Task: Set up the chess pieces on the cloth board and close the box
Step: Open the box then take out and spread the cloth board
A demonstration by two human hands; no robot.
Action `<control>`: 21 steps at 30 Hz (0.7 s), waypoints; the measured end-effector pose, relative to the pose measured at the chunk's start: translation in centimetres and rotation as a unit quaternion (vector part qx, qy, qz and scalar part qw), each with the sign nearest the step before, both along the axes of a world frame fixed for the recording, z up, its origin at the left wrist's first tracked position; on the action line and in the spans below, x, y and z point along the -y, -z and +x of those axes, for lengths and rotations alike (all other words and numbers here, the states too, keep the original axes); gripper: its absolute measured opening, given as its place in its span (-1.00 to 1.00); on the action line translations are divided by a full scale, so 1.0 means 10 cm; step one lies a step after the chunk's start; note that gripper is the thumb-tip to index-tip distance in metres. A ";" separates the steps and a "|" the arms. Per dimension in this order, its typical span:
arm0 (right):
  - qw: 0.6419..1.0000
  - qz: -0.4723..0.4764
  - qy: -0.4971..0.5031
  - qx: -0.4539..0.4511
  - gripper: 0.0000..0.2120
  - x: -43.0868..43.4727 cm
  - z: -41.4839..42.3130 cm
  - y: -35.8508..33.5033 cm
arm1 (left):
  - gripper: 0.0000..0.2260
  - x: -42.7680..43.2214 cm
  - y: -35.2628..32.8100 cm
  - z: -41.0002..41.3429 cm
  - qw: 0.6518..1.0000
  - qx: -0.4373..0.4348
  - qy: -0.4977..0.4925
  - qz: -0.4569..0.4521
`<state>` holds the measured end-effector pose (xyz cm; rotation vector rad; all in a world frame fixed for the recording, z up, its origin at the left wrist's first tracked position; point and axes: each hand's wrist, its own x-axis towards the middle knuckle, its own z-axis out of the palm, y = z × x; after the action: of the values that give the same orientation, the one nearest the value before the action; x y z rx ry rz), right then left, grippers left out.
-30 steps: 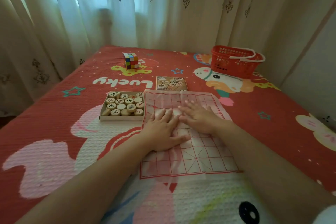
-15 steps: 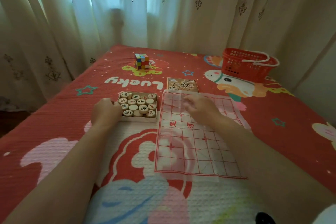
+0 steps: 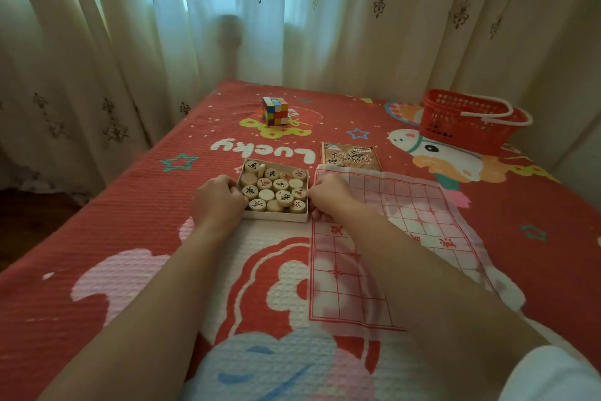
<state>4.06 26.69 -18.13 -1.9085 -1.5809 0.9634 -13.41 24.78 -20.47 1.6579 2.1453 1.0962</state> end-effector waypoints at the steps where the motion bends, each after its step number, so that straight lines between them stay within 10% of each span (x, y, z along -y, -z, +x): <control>1: 1.000 0.020 -0.002 0.009 -0.76 0.00 -0.01 0.02 | -0.80 -0.01 0.00 0.00 1.000 0.020 -0.004 0.011; 21: 0.977 0.063 0.052 -0.195 -0.70 -0.06 -0.22 0.01 | -0.86 -0.11 0.03 0.09 0.916 0.397 0.004 0.066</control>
<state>1.85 27.29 -18.25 -1.5817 -1.2693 1.0870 -12.49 25.87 -20.80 0.9787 1.5466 1.5836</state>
